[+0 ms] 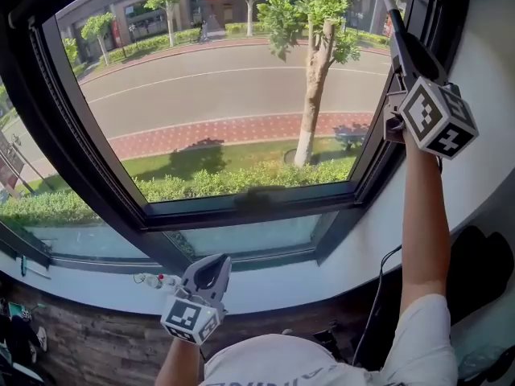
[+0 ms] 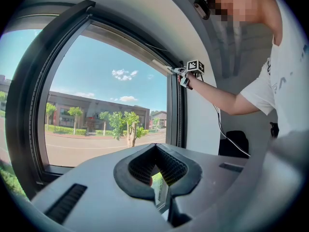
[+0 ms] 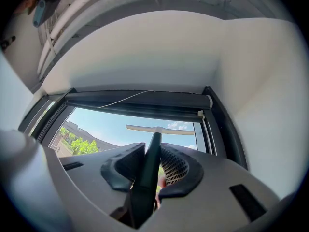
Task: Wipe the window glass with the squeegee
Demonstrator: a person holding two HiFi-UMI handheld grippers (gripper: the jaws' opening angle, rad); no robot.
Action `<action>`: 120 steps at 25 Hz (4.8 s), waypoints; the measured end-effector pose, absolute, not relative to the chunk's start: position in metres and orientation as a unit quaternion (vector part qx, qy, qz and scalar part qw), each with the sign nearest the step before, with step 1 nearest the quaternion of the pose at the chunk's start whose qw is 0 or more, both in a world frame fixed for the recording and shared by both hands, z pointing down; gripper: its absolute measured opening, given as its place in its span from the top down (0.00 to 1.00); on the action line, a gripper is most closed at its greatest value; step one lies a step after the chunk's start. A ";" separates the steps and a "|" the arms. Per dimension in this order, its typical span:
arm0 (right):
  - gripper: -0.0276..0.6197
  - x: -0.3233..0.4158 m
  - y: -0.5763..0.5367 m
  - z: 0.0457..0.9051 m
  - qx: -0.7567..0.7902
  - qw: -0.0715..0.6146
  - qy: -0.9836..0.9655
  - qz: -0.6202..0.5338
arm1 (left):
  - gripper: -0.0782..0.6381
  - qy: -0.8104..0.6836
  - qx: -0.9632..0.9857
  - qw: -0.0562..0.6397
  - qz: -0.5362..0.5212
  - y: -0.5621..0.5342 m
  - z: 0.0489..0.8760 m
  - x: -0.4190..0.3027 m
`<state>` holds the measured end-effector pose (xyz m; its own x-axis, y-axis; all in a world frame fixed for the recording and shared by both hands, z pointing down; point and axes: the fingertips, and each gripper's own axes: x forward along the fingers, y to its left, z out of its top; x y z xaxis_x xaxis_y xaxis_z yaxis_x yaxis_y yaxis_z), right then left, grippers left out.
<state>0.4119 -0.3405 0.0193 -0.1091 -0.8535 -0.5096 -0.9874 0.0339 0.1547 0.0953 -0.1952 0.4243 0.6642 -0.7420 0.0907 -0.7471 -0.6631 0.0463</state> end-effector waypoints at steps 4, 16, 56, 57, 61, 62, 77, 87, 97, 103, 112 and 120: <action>0.80 0.409 -0.340 0.032 -0.657 0.132 0.701 0.244 | 0.87 -0.414 0.909 0.038 0.030 -0.196 0.422 0.091; 0.80 0.412 -0.328 0.115 -0.666 0.079 0.707 0.224 | 0.87 -0.418 0.907 0.038 0.026 -0.193 0.422 0.085; 0.80 0.417 -0.319 0.398 -0.670 -0.050 0.738 0.062 | 0.87 -0.395 0.917 0.035 0.032 -0.172 0.430 0.100; 0.80 0.417 -0.320 0.404 -0.668 -0.054 0.739 0.063 | 0.87 -0.398 0.916 0.038 0.032 -0.173 0.431 0.101; 0.80 0.413 -0.319 0.433 -0.664 -0.067 0.742 0.058 | 0.87 -0.402 0.914 0.038 0.039 -0.169 0.435 0.098; 0.80 0.412 -0.319 0.440 -0.664 -0.071 0.742 0.053 | 0.87 -0.403 0.914 0.037 0.039 -0.168 0.436 0.097; 0.80 0.412 -0.320 0.512 -0.660 -0.113 0.742 0.007 | 0.87 -0.428 0.902 0.052 0.035 -0.173 0.437 0.081; 0.80 0.418 -0.322 0.548 -0.660 -0.137 0.738 -0.029 | 0.87 -0.435 0.898 0.061 0.042 -0.172 0.445 0.076; 0.80 0.414 -0.315 0.560 -0.654 -0.156 0.740 -0.030 | 0.87 -0.433 0.898 0.073 0.033 -0.169 0.443 0.075; 0.80 0.405 -0.258 0.549 -0.653 -0.156 0.741 -0.023 | 0.87 -0.439 0.894 0.079 0.026 -0.168 0.443 0.071; 0.80 0.382 -0.190 0.449 -0.646 -0.075 0.757 0.058 | 0.87 -0.459 0.885 0.084 0.007 -0.173 0.443 0.081; 0.80 0.361 -0.186 0.348 -0.617 0.011 0.776 0.130 | 0.87 -0.457 0.886 0.076 -0.006 -0.167 0.435 0.089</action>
